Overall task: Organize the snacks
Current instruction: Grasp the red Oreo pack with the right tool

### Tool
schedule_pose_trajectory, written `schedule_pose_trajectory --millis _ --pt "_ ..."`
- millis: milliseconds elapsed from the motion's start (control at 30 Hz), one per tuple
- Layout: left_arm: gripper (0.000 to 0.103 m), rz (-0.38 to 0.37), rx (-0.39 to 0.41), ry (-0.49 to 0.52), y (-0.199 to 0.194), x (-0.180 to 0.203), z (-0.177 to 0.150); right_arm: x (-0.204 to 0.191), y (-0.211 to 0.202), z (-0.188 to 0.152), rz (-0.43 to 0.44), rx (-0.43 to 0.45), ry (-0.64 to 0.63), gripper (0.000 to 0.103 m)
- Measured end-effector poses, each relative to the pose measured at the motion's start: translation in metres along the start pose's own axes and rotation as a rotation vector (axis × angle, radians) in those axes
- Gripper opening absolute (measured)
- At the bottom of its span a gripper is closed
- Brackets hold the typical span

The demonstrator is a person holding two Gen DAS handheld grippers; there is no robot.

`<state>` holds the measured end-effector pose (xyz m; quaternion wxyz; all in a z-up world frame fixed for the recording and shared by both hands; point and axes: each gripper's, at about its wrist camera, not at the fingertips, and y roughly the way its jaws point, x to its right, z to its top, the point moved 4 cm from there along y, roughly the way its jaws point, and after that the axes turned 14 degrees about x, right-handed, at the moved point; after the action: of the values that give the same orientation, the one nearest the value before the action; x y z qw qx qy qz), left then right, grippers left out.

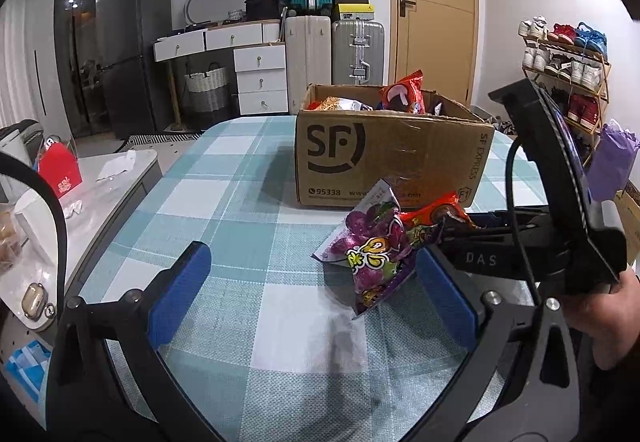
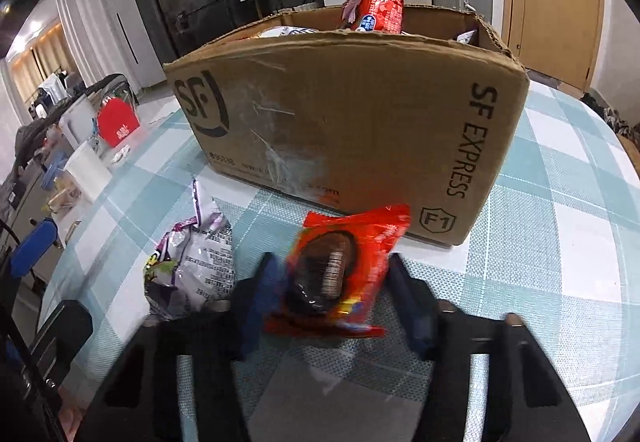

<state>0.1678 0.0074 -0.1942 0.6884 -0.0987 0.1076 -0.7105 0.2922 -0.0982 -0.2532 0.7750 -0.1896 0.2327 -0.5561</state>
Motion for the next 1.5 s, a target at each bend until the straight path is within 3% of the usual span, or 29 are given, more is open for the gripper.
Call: schedule_pose_trajectory --millis 233,533,833,1133,1267,1500 --pt "0.102 0.008 0.027 0.015 -0.004 0.001 0.0 0.007 -0.006 0.002 0.01 0.03 0.031 0.044" --pt "0.102 0.024 0.037 0.009 -0.006 -0.001 0.0 0.001 -0.054 0.01 -0.014 0.244 -0.005 0.044" --pt "0.102 0.03 0.043 0.012 -0.007 -0.001 0.0 0.022 -0.107 -0.012 0.01 0.322 0.11 0.044" --pt "0.102 0.04 0.021 0.013 -0.002 -0.002 -0.002 0.054 -0.156 -0.038 0.066 0.362 0.233 0.044" --pt "0.102 0.049 0.006 0.01 0.002 -0.003 -0.003 0.05 -0.17 -0.042 0.077 0.391 0.213 0.044" --pt "0.102 0.056 -0.019 0.022 0.008 -0.001 -0.005 0.04 -0.165 -0.042 0.069 0.362 0.184 0.044"
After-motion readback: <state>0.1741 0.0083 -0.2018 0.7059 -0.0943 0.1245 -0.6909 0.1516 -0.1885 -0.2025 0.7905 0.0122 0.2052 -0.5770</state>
